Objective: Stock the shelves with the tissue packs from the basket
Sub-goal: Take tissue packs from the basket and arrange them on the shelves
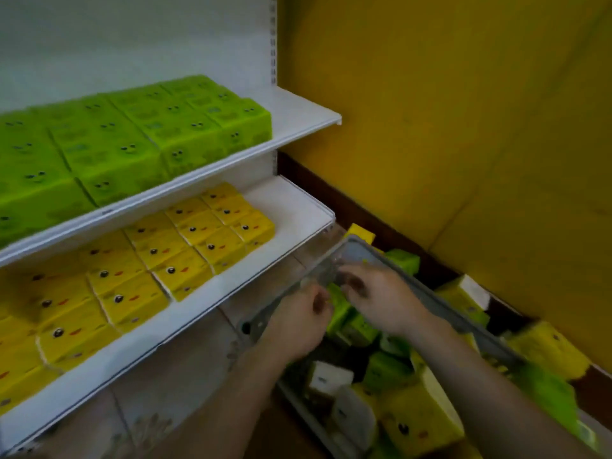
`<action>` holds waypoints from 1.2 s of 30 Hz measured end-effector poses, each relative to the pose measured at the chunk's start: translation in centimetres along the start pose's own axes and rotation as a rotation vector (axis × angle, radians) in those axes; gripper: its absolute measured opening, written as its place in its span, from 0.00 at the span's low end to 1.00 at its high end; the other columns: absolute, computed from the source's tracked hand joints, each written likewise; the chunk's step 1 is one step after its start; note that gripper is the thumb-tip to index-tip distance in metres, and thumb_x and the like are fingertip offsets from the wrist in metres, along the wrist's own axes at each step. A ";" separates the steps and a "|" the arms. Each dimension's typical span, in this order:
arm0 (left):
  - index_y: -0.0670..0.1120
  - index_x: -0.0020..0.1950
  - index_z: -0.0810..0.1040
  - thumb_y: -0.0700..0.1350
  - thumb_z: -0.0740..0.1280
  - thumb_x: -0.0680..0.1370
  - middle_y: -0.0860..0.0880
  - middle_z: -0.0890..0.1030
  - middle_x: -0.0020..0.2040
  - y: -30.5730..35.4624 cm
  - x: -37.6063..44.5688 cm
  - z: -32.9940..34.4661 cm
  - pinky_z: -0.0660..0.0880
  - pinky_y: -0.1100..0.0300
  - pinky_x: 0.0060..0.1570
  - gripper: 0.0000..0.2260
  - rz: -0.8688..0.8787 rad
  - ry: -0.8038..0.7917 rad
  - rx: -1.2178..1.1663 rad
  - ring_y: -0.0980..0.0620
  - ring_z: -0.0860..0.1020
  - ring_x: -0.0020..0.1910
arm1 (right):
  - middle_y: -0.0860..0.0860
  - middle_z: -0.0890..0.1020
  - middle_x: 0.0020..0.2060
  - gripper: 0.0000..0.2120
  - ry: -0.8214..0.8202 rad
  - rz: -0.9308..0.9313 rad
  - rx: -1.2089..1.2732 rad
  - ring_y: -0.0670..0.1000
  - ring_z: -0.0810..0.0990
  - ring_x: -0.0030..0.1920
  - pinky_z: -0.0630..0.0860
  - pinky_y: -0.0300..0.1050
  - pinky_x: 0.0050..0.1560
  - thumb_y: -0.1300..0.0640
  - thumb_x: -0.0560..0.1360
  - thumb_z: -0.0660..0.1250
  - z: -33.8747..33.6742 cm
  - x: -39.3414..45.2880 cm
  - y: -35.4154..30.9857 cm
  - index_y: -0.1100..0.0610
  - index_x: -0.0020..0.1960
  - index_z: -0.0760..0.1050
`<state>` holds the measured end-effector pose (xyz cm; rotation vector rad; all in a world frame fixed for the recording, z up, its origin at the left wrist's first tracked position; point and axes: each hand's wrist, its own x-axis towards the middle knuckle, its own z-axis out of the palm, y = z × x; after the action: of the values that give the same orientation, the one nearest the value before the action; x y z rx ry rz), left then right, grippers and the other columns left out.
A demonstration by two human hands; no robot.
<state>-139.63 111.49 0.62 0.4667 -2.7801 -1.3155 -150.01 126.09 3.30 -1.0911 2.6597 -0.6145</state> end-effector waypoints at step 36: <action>0.59 0.68 0.71 0.56 0.67 0.79 0.53 0.80 0.61 -1.2 -2.6 -6.9 0.82 0.46 0.49 0.18 -0.242 -0.072 -0.684 0.50 0.83 0.54 | 0.43 0.79 0.58 0.14 0.024 -0.054 0.496 0.45 0.79 0.56 0.78 0.55 0.54 0.44 0.79 0.60 -1.3 0.0 -3.5 0.40 0.63 0.73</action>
<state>-135.82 106.32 4.43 0.7172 -2.1471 -2.2268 -148.30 124.24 5.99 -1.0073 2.3058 -1.2185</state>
